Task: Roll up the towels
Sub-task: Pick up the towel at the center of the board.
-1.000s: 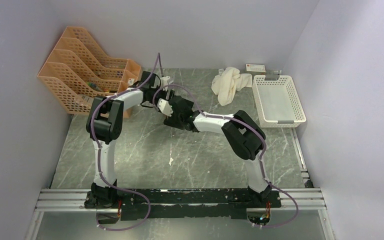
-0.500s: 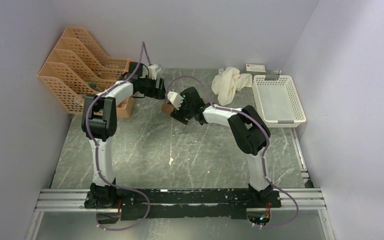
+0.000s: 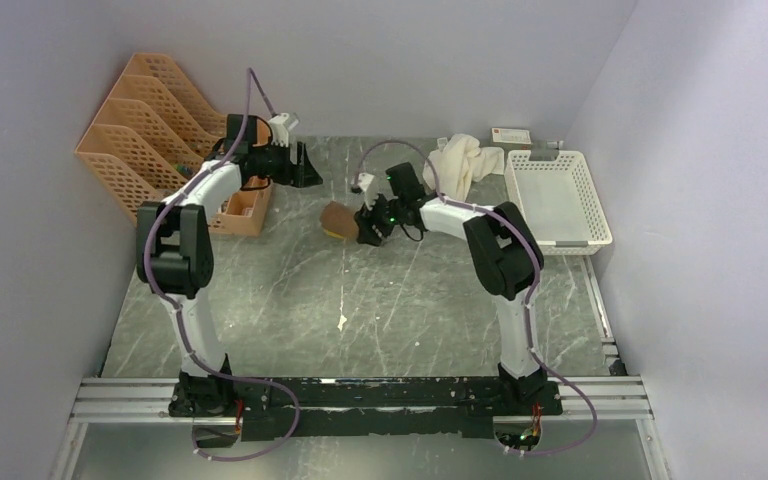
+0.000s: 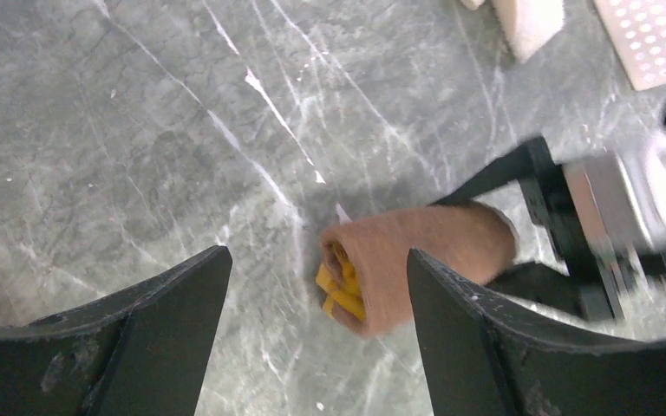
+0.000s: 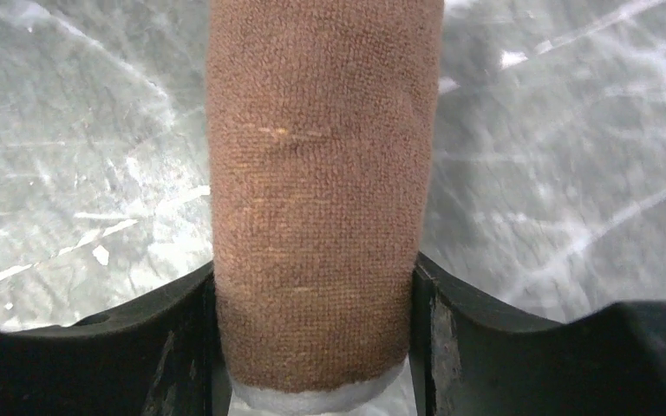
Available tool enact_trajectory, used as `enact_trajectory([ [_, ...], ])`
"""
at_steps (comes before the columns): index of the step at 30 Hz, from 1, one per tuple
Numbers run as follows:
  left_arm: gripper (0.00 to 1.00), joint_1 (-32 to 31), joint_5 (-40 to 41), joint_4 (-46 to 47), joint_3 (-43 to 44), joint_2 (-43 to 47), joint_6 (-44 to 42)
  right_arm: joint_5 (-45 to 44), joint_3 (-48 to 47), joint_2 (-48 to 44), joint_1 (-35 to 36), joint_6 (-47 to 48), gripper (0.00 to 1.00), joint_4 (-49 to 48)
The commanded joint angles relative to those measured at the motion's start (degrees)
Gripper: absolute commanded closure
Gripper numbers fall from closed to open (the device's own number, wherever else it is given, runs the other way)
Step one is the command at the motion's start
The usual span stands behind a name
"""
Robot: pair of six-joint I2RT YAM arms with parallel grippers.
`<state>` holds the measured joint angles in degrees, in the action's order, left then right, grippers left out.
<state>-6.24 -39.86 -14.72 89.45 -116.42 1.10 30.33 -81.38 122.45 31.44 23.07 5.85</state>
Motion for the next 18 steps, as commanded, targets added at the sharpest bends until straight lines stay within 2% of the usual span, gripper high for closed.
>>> enact_trajectory([
  [1, 0.14, 1.3, -2.5, 2.7, -4.0, 8.3, -0.3, 9.4, 3.3, -2.4, -6.2, -12.1, 0.43, -5.7],
  [4, 0.14, 2.2, -3.2, 4.4, -8.6, 12.0, 0.0, 7.5, 3.7, -3.4, -8.0, -16.8, 0.67, -7.3],
  [8, 0.14, 3.2, -3.6, 6.0, -13.2, 15.9, 0.3, 9.9, 6.0, -6.2, -9.1, -19.7, 0.67, -10.9],
  [13, 0.14, 3.8, -3.7, 7.4, -16.9, 19.4, 0.3, 12.8, 11.0, -16.6, -13.3, -26.3, 0.67, -18.2],
  [18, 0.14, 4.0, -4.8, 8.8, -18.7, 21.0, 1.0, 9.5, 13.1, -26.6, -20.8, -30.3, 0.68, -18.8],
])
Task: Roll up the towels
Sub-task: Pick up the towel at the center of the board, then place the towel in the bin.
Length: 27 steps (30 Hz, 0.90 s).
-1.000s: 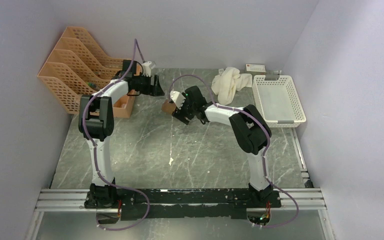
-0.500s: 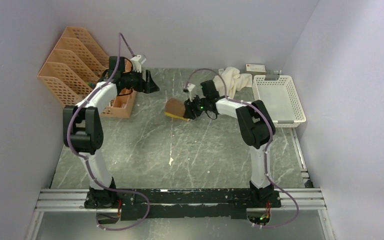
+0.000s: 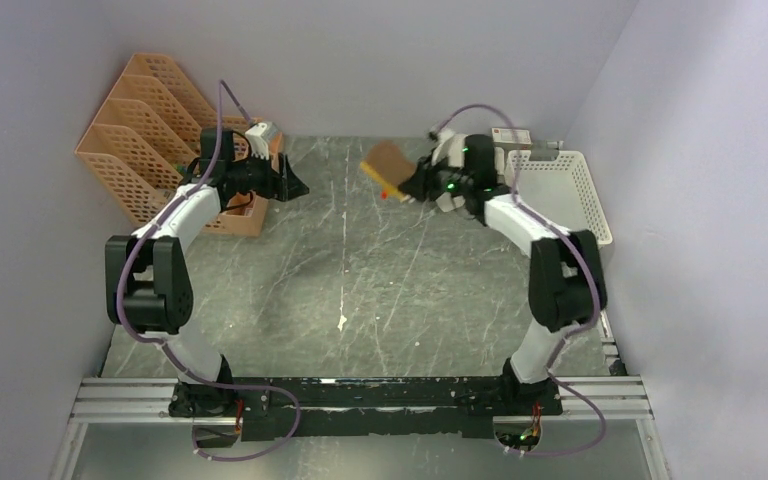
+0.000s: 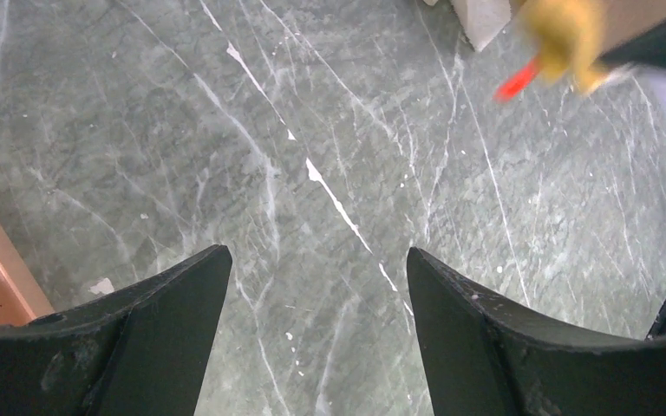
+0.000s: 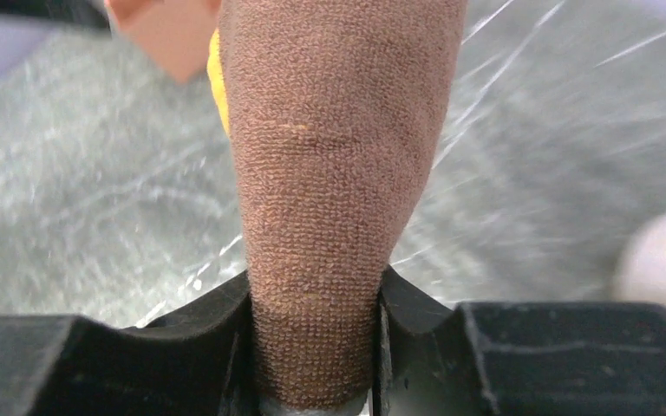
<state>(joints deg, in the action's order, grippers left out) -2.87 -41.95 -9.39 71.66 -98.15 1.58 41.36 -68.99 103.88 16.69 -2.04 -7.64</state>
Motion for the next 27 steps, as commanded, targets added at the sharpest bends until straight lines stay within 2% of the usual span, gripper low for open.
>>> enact_trajectory([
  [1, 0.14, 0.6, -3.0, 3.8, -1.2, 3.0, 0.8, -3.6, 1.3, -10.1, -8.0, -5.8, 0.68, -4.9],
  [5, 0.14, 0.5, -4.4, 6.1, -2.8, 3.7, 2.1, -14.2, 5.7, -17.4, -16.6, -8.6, 0.67, -3.6],
  [10, 0.14, 0.4, -5.7, 8.7, -4.9, 4.2, 4.3, -21.6, 9.9, -21.2, -27.1, -8.3, 0.66, -1.6],
  [14, 0.14, -0.4, -5.6, 10.3, -6.2, 4.6, 5.4, -24.2, 11.3, -21.2, -32.3, -8.7, 0.66, -1.0],
  [22, 0.14, -2.9, -4.5, 10.7, -8.4, 5.5, 5.0, -31.2, 11.0, -17.5, -35.1, -2.8, 0.65, 2.7],
  [27, 0.15, -3.6, -4.8, 10.8, -8.4, 5.0, 5.0, -33.5, 7.7, -10.4, -35.1, 1.9, 0.65, 4.9],
])
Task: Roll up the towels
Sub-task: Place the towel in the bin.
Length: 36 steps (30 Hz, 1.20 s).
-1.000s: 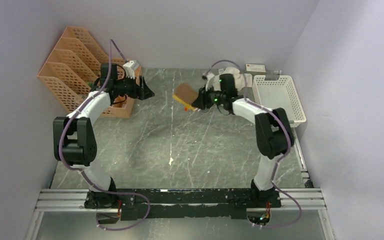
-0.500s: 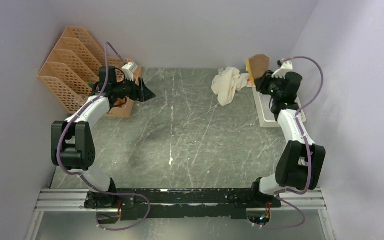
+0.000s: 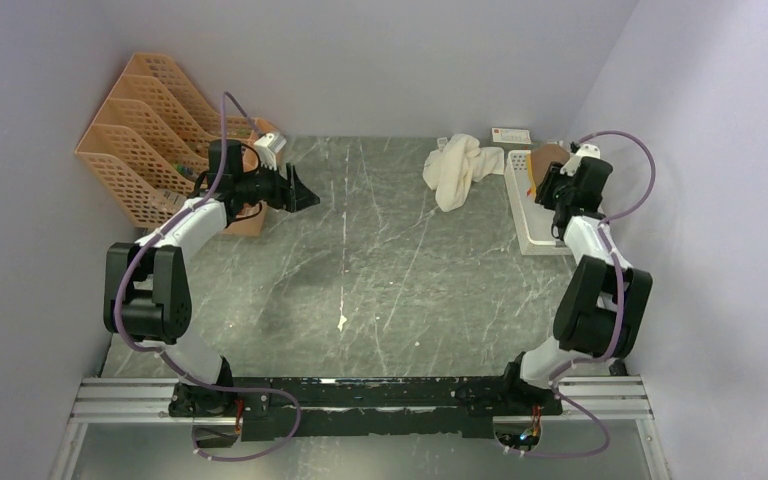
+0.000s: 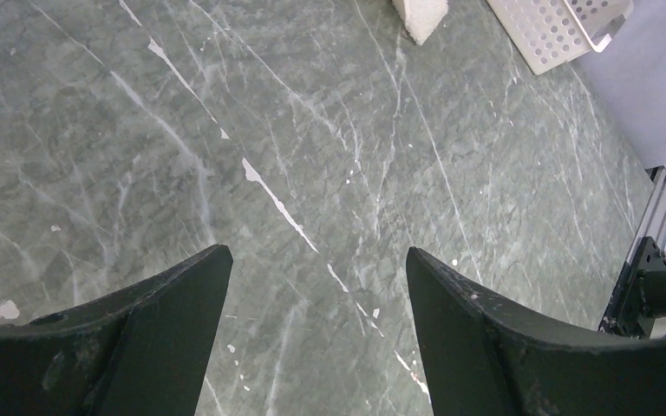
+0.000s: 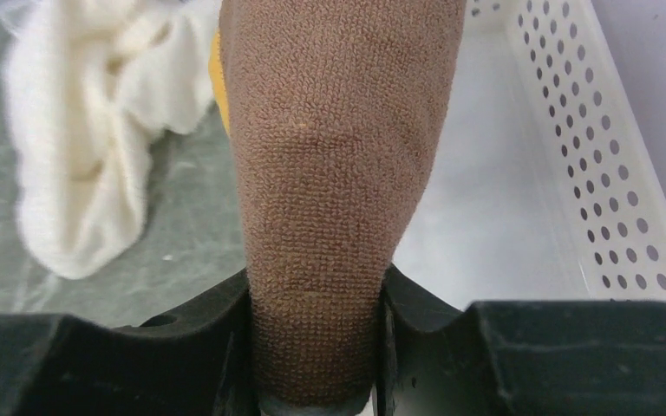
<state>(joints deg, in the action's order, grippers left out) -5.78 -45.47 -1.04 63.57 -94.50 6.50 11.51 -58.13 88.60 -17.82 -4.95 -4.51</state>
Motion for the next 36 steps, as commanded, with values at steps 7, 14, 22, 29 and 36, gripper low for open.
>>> enact_trajectory([
  [7, 0.14, -0.8, -0.8, 2.2, -0.5, 1.2, -0.4, -5.7, -4.4, 11.2, -0.2, 7.4, 0.64, 0.7],
  [14, 0.14, -1.0, -0.9, 1.1, 0.2, 0.3, -1.0, -7.2, -9.7, 18.4, 3.6, 8.2, 0.61, 1.4],
  [22, 0.14, -1.0, 0.0, -0.1, 0.2, 0.3, -2.1, -8.1, -14.6, 24.7, 6.1, 6.4, 0.44, 1.4],
  [29, 0.14, -1.0, -0.1, -0.1, 0.4, -0.1, -2.0, -7.5, -16.7, 25.1, 6.1, 7.0, 0.28, 1.4],
  [36, 0.14, -1.0, -0.1, -0.5, 0.5, 0.0, -2.3, -5.1, -16.1, 20.9, 6.1, 4.9, 0.25, 1.0],
])
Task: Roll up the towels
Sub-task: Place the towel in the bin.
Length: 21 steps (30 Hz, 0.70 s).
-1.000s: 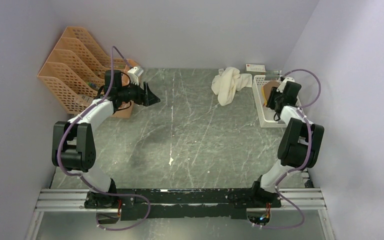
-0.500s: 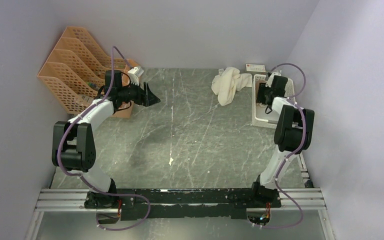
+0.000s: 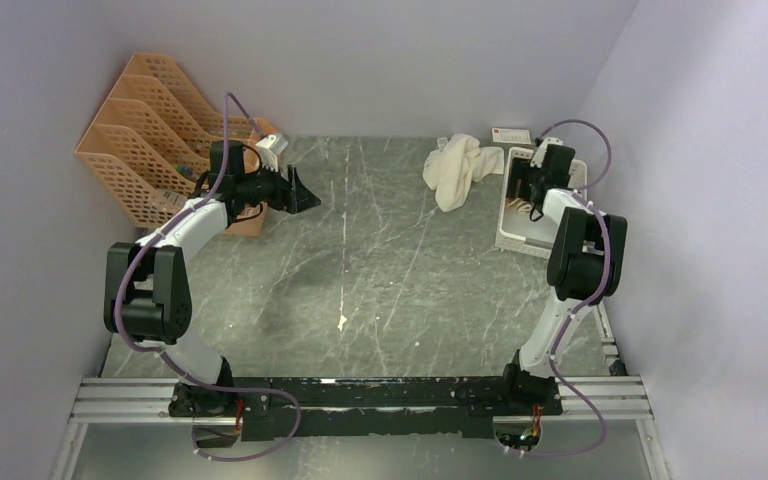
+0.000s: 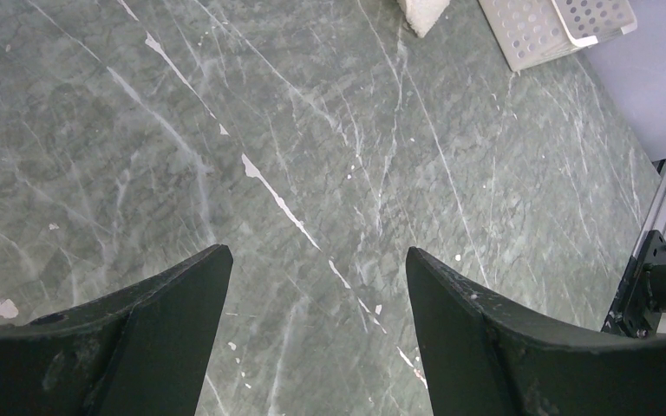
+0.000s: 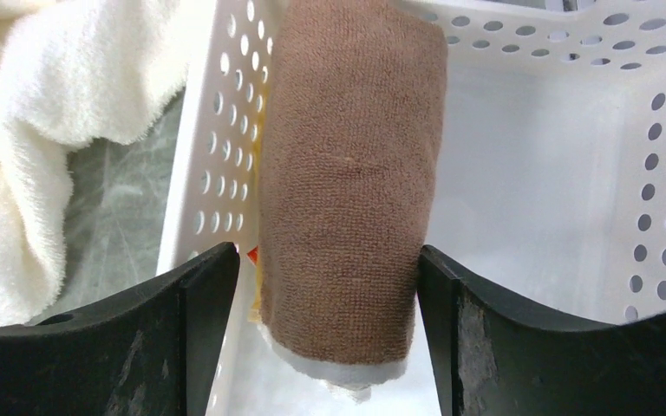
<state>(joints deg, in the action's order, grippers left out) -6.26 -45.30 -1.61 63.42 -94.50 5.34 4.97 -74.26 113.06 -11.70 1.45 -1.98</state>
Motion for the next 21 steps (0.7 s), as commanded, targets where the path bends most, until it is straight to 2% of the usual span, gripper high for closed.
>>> enact_trajectory([
  [1, 0.14, -0.5, -0.3, 0.0, 0.6, 0.0, -1.2, 1.8, 0.5, -4.0, -0.1, -1.9, 0.25, -1.9],
  [7, 0.14, -0.5, -0.4, 0.1, 0.6, 0.1, -1.3, 3.1, 1.8, -3.9, -0.4, -3.7, 0.26, -3.1],
  [14, 0.14, -0.5, 0.2, -0.4, 0.6, 0.2, -1.8, 2.9, 8.7, -10.3, -0.9, -6.1, 0.26, -12.5],
  [18, 0.14, -0.5, 0.0, -0.1, 0.7, -0.1, -1.6, 1.6, 7.9, -15.3, 2.4, -2.2, 0.25, -12.2],
  [21, 0.14, -0.5, 0.2, 0.0, 0.7, -0.1, -1.6, -5.0, 7.2, -18.3, 7.9, 2.5, 0.16, -11.6],
])
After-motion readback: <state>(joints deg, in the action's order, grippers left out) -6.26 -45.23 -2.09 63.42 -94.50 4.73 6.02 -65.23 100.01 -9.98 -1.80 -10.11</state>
